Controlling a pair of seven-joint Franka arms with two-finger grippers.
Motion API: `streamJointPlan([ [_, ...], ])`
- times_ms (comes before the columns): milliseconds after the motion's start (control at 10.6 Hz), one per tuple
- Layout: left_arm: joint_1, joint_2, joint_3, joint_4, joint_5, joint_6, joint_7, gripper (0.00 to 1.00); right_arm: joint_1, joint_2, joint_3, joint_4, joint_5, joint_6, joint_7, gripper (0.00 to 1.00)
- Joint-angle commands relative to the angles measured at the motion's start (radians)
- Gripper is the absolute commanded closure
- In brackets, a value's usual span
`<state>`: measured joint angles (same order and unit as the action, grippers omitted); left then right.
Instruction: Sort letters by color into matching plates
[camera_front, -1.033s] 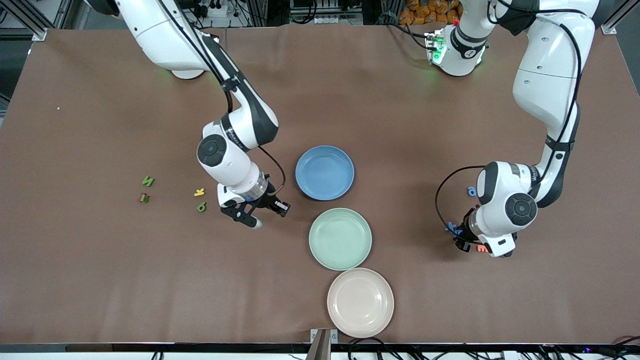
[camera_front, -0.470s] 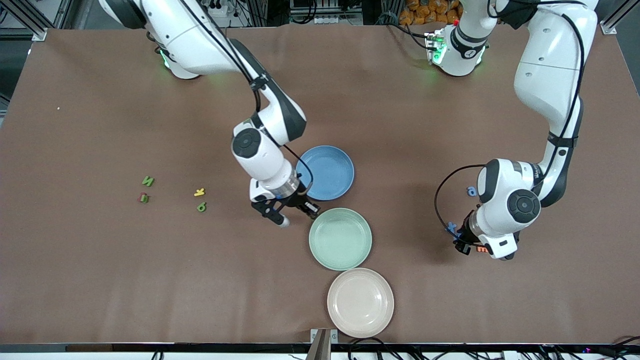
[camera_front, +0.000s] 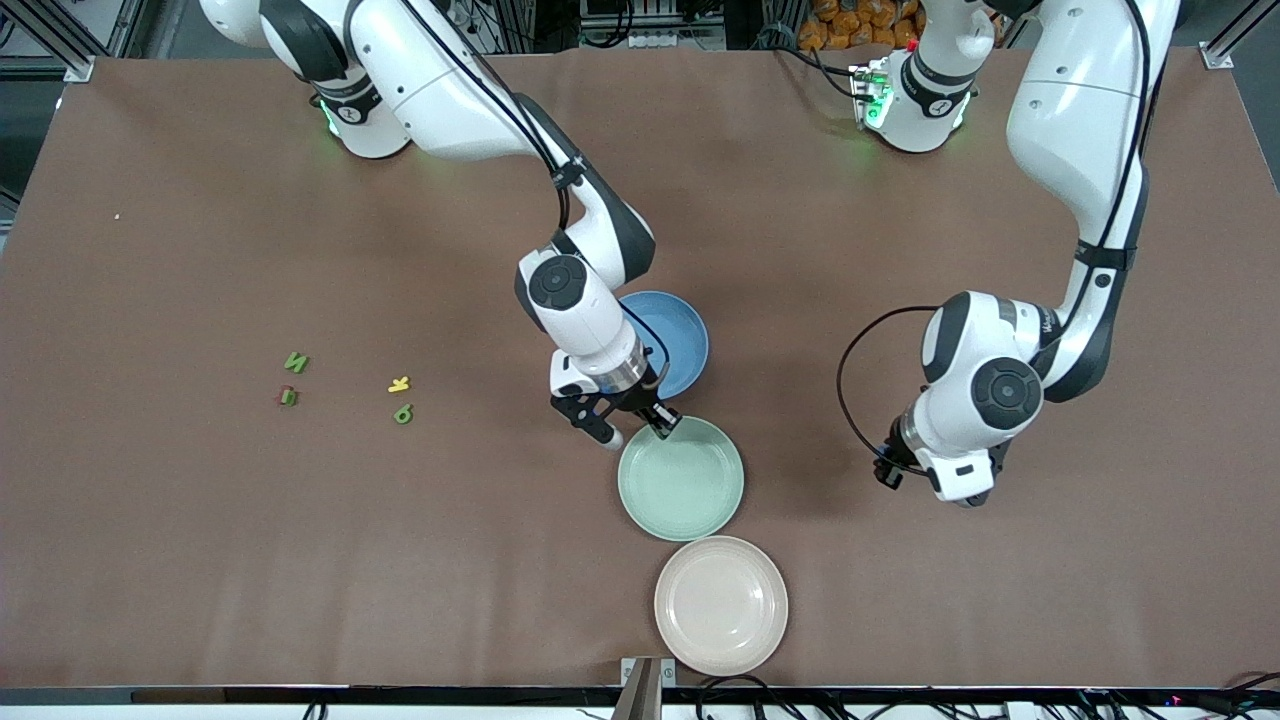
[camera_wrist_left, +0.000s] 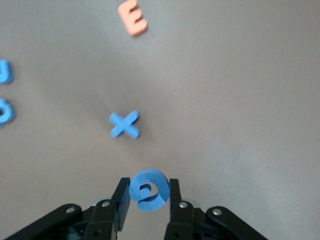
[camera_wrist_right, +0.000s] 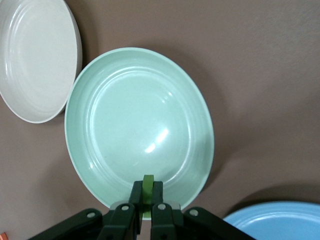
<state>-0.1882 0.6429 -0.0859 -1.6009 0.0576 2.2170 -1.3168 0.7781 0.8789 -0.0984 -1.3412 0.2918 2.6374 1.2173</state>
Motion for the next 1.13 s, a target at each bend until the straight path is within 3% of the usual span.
streamJointPlan([
  [0,-0.007,-0.061,-0.041,-0.031,0.013,-0.120,0.010,1.00,0.039,0.090,-0.055,0.125,-0.013,-0.004,0.057,0.92],
  [188,-0.004,-0.097,-0.066,-0.082,0.013,-0.125,0.011,1.00,0.043,0.101,-0.060,0.132,-0.014,-0.004,0.076,0.82],
  [470,-0.005,-0.198,-0.086,-0.193,0.018,-0.115,0.016,1.00,0.032,0.110,-0.061,0.136,-0.011,0.065,0.074,0.77],
  [657,0.007,-0.259,-0.130,-0.266,0.016,-0.114,0.016,1.00,0.026,0.112,-0.063,0.137,-0.008,0.081,0.071,0.68],
  [845,0.006,-0.279,-0.175,-0.292,0.007,-0.114,0.014,1.00,0.009,0.068,-0.069,0.132,-0.011,0.046,0.057,0.68],
  [1033,0.001,-0.273,-0.211,-0.290,0.002,-0.114,0.002,1.00,-0.006,0.023,-0.119,0.134,0.001,-0.105,-0.013,0.68],
])
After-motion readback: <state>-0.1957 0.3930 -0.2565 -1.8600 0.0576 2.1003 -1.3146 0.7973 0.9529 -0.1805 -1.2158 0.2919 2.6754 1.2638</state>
